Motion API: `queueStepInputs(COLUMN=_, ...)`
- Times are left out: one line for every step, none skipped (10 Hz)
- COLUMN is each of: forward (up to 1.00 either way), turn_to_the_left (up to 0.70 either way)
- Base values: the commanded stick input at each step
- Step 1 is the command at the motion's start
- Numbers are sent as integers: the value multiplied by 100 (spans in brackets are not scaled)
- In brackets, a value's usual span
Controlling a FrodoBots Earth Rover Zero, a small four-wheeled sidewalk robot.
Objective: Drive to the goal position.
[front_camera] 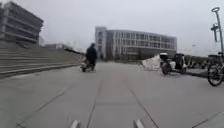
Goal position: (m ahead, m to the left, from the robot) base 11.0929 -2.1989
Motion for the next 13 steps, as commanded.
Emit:
queueStepInputs(forward=100, turn_to_the_left=0)
queueStepInputs(forward=100, turn_to_the_left=0)
queueStepInputs(forward=100, turn_to_the_left=0)
queueStepInputs(forward=100, turn_to_the_left=0)
queueStepInputs(forward=100, turn_to_the_left=-21)
queueStepInputs(forward=100, turn_to_the_left=-40)
queueStepInputs(forward=100, turn_to_the_left=-40)
queueStepInputs(forward=100, turn_to_the_left=-40)
queueStepInputs(forward=100, turn_to_the_left=-30)
queueStepInputs(forward=100, turn_to_the_left=0)
queueStepInputs(forward=100, turn_to_the_left=0)
queueStepInputs(forward=100, turn_to_the_left=0)
queueStepInputs(forward=100, turn_to_the_left=0)
